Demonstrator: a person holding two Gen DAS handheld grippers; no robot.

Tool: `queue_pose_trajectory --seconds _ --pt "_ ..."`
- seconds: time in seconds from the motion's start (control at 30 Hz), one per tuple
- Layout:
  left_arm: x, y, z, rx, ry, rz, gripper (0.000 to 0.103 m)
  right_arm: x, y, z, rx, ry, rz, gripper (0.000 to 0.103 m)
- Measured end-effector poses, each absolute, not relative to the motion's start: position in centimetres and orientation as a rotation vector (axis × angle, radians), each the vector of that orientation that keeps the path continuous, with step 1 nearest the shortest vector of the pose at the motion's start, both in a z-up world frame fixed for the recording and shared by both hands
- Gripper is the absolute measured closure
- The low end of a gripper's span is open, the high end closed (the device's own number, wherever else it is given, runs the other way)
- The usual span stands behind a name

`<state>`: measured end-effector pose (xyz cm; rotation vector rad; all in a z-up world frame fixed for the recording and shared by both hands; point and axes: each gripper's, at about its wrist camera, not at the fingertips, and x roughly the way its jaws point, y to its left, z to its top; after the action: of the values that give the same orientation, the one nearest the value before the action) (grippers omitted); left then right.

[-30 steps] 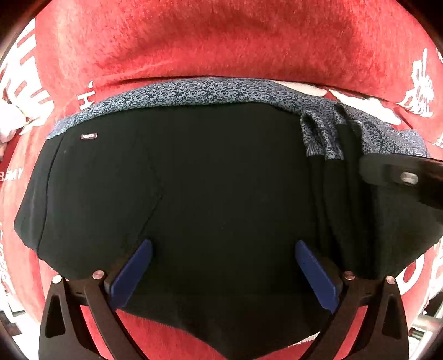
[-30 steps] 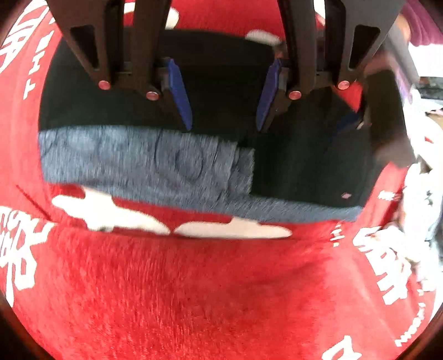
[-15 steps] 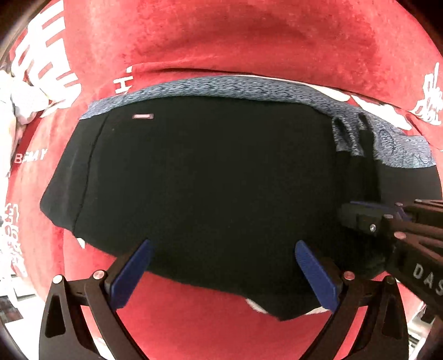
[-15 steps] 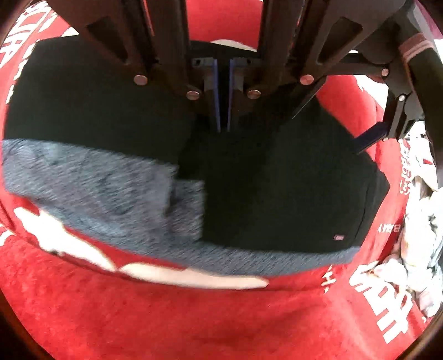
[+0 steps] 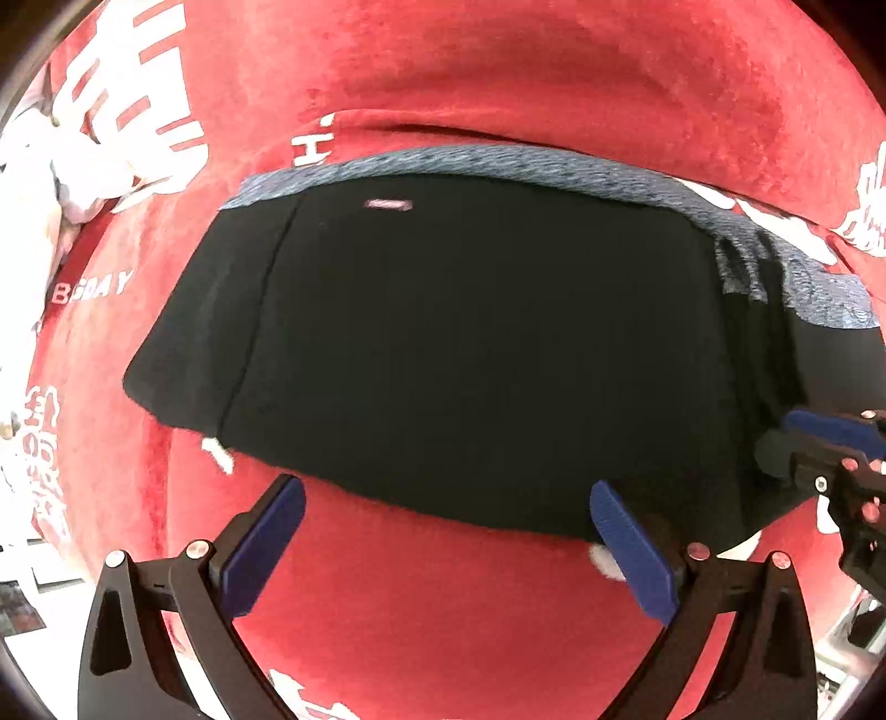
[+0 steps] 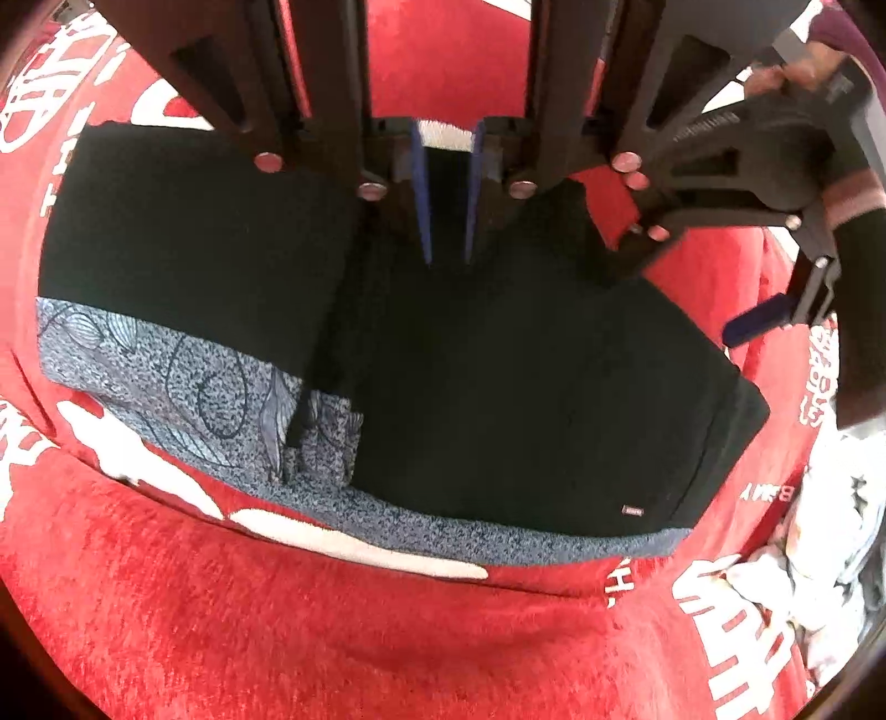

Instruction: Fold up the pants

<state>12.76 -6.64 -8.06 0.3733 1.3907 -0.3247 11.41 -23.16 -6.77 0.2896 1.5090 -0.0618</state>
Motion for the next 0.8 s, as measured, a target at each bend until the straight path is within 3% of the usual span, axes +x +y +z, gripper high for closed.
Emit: queue_pose_trajectory --seconds 0.07,0.8 --pt "12.9 -5.9 -8.1 0.368 1.398 -0.317 0.0 11.4 -22.9 -6.8 0.266 1.507 -0.063 0.059" --pt "14.5 -3.4 -8.9 0.333 1.452 -0.282 0.0 12.1 -21.5 -7.8 0.214 1.533 -0.066 0.046"
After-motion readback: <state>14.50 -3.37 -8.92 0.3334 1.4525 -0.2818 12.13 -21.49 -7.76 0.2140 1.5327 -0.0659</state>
